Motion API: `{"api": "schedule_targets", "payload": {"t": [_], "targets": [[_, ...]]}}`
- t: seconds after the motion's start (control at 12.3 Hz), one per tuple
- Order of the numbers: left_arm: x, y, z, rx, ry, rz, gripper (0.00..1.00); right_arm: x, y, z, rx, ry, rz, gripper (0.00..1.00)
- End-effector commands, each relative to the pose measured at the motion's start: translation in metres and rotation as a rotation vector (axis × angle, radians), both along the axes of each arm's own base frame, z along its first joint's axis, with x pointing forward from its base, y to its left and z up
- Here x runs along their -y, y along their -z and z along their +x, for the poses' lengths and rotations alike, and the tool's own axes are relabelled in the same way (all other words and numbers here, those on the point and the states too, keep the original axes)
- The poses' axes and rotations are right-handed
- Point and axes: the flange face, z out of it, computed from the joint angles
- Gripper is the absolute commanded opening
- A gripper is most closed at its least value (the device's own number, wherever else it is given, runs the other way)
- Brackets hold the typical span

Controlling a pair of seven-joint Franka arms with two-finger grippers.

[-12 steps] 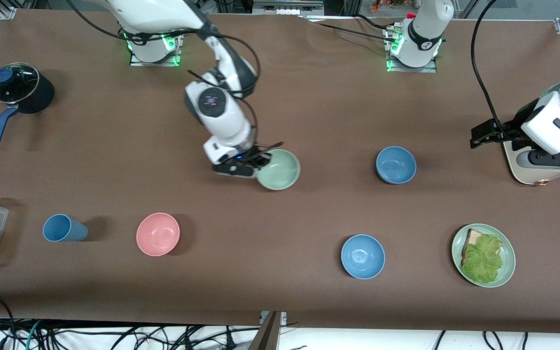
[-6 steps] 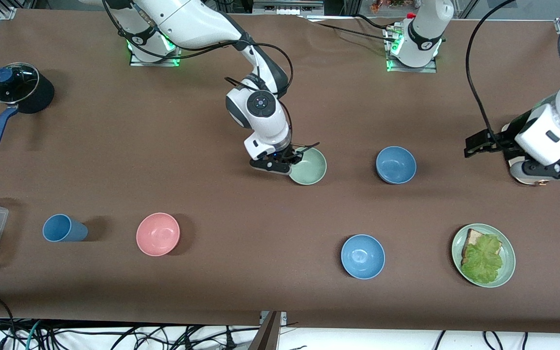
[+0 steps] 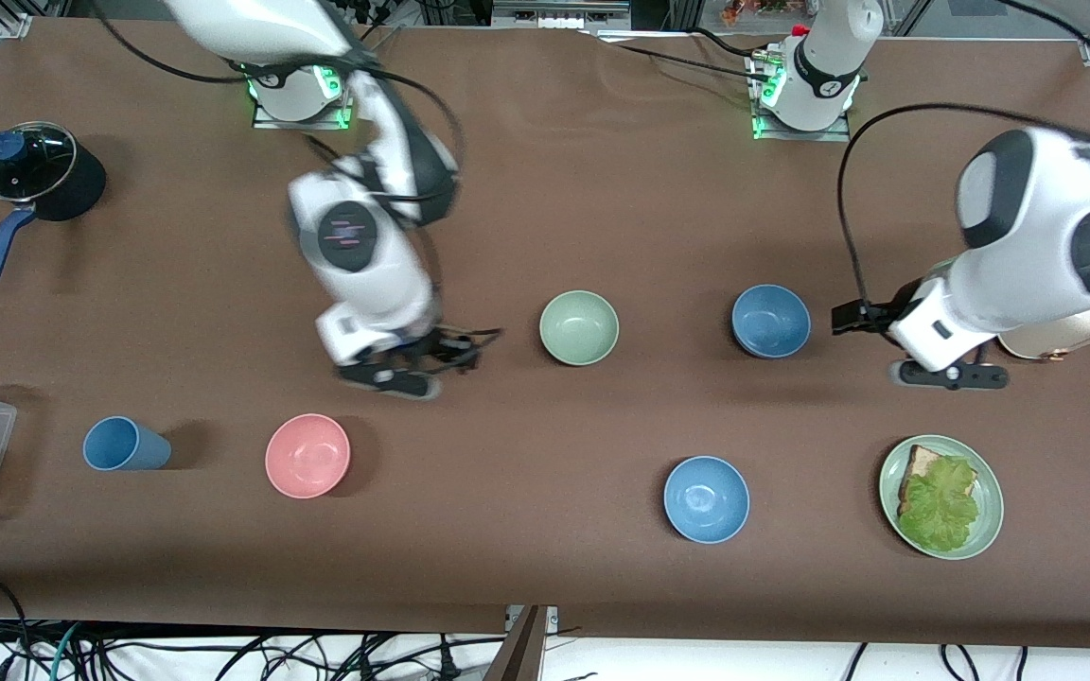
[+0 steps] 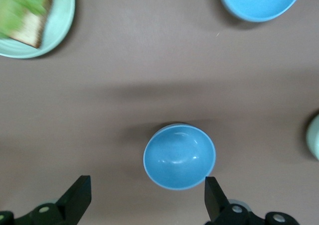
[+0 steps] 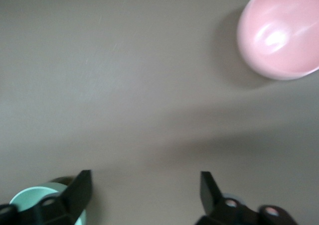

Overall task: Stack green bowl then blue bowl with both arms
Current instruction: 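Withdraw the right gripper while the left gripper reaches the blue bowl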

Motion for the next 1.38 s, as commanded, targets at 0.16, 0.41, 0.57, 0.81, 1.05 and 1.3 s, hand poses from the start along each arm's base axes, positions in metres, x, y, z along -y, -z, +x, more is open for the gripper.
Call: {"api": "schedule_targets", "payload": {"t": [0.16,0.41,0.57,0.81,1.05,1.3], "targets": [[-0.002,0.070,-0.036,0.032,0.005,-0.008,1.00,0.152,-0.093,-0.017,-0.058,-0.115,0.012,1.00],[-0.007,0.107,-0.055,0.081,0.065,-0.012,0.99,0.199,-0.136,-0.041,-0.091,-0.116,0.031,1.00],[-0.009,0.123,-0.066,0.095,0.061,-0.009,0.98,0.226,-0.150,-0.050,-0.125,-0.080,0.041,1.00],[-0.011,0.145,-0.075,0.102,0.076,-0.007,0.90,0.250,-0.176,-0.068,-0.112,-0.110,0.015,1.00],[-0.011,0.158,-0.078,0.089,0.103,-0.010,0.68,0.249,-0.171,-0.067,-0.125,-0.112,0.011,1.00],[-0.011,0.167,-0.079,0.078,0.101,-0.011,0.33,0.243,-0.159,-0.059,-0.132,-0.116,-0.002,1.00]]}}
